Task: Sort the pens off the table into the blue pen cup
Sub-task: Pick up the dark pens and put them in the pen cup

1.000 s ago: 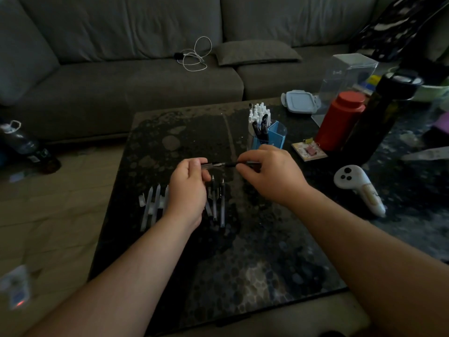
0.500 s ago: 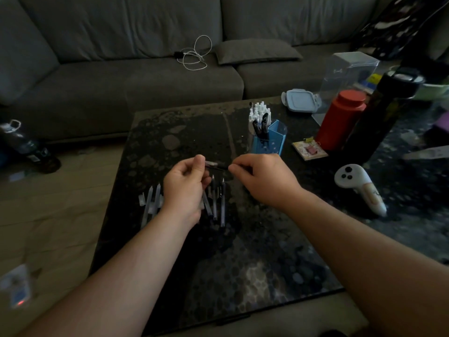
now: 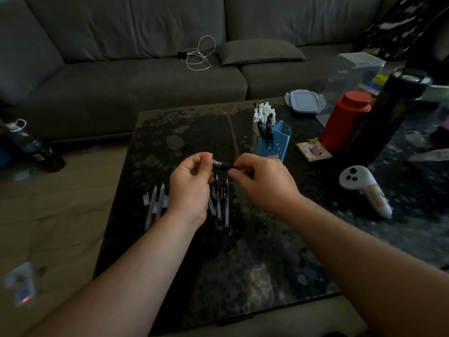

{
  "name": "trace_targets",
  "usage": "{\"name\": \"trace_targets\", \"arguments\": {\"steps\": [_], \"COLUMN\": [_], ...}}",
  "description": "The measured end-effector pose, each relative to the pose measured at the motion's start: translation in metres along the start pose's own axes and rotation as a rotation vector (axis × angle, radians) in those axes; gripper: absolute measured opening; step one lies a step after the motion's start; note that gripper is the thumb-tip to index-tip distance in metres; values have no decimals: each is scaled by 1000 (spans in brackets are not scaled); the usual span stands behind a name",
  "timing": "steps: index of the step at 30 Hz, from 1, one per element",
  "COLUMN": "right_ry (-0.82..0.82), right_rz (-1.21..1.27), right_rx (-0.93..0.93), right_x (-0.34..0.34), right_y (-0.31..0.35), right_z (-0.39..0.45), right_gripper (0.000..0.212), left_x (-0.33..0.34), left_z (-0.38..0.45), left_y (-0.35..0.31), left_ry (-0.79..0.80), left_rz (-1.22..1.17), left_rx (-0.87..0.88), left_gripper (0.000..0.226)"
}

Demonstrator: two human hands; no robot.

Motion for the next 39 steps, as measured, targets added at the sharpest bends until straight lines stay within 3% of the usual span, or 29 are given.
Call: {"name": "trace_targets", "arguments": {"steps": [3, 6, 10, 12, 17, 19, 22, 32, 35, 39], "right_ry": [82, 196, 192, 31, -698, -816, -781, -254, -312, -431], "right_rz": [34, -16, -123, -170, 68, 221, 308, -52, 4, -44], "right_rx": [19, -38, -151, -144, 124, 219, 318, 338, 356, 242], "right_x": [-1, -3, -11, -25, -86, -91, -81, -50, -48, -48], "right_y": [-2, -2, 1, 1, -20, -35, -47, -47, -47, -50], "right_z": [2, 2, 3, 10, 38, 42, 41, 41, 42, 39], "right_gripper": [10, 28, 25, 25, 27, 21, 9, 29, 39, 48], "left_x": [-1, 1, 4, 3, 3, 3, 2, 2, 1, -1], "left_z": [-3, -7, -11, -12, -12, -11, -11, -16, -16, -12], "left_y": [-2, -3, -6, -8, -5, -3, 1, 1, 2, 3], "left_ry": [-14, 6, 93, 130, 88, 74, 79, 120, 125, 101], "left_rz": [10, -3, 7, 29, 165, 183, 225, 320, 325, 328], "left_rx": [14, 8, 26, 41, 70, 70, 83, 99, 100, 84], "left_gripper": [13, 14, 24, 28, 21, 20, 20, 20, 20, 19]}}
Point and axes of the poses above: each hand's wrist, its own z-axis towards the middle knuckle, its own x-axis out of the palm, y = z × x, the point moved 1 cm from there along z, towards the middle knuckle, and after that the axes turned 9 degrees about -x, right-handed, at the moved point
